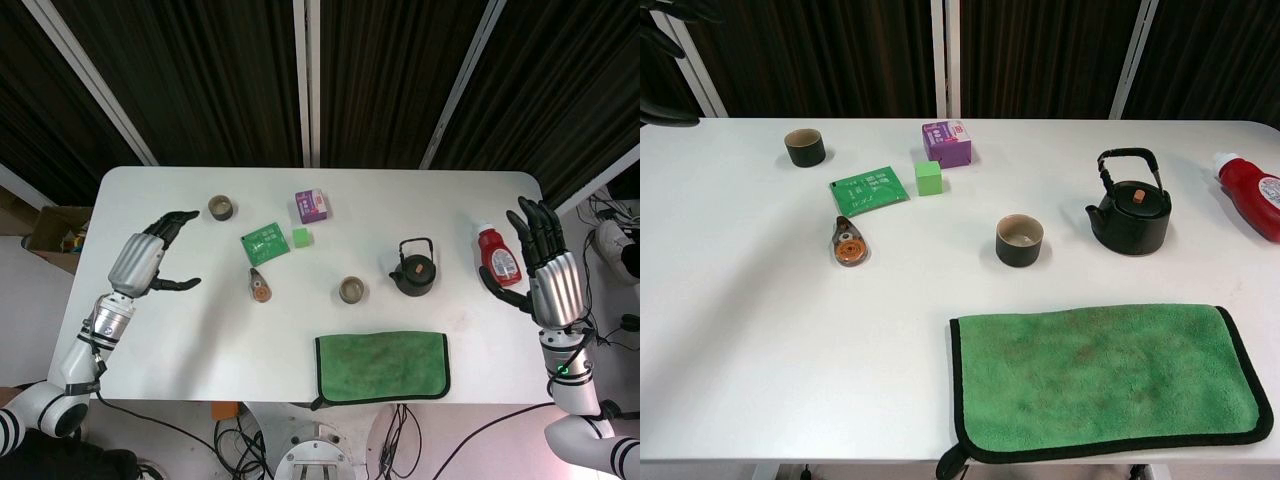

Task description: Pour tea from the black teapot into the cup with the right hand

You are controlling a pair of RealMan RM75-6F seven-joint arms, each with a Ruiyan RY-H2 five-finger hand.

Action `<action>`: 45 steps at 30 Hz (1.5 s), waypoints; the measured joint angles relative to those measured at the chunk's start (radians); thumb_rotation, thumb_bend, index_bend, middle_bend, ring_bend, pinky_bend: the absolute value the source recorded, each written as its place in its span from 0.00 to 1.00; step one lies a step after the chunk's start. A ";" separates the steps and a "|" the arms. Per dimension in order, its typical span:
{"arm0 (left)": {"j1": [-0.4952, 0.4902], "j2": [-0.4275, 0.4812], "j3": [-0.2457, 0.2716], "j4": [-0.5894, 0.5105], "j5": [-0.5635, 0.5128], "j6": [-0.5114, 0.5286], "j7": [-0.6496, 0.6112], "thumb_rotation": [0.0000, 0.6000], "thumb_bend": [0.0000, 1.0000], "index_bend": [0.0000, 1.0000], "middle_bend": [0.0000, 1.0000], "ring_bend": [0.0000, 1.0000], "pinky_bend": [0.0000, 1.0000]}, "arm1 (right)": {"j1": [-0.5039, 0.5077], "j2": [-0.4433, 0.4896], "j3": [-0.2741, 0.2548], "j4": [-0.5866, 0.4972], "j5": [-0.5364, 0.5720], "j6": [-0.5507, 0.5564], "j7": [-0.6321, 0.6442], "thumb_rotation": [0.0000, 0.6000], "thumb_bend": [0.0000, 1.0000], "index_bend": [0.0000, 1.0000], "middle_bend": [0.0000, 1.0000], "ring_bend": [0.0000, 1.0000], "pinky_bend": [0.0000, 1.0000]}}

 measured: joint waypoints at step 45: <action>0.062 0.059 0.062 -0.063 -0.013 0.058 0.255 1.00 0.00 0.11 0.14 0.11 0.26 | 0.526 0.260 -0.074 -0.179 0.717 -1.167 -0.601 0.66 0.85 0.00 0.13 0.00 0.00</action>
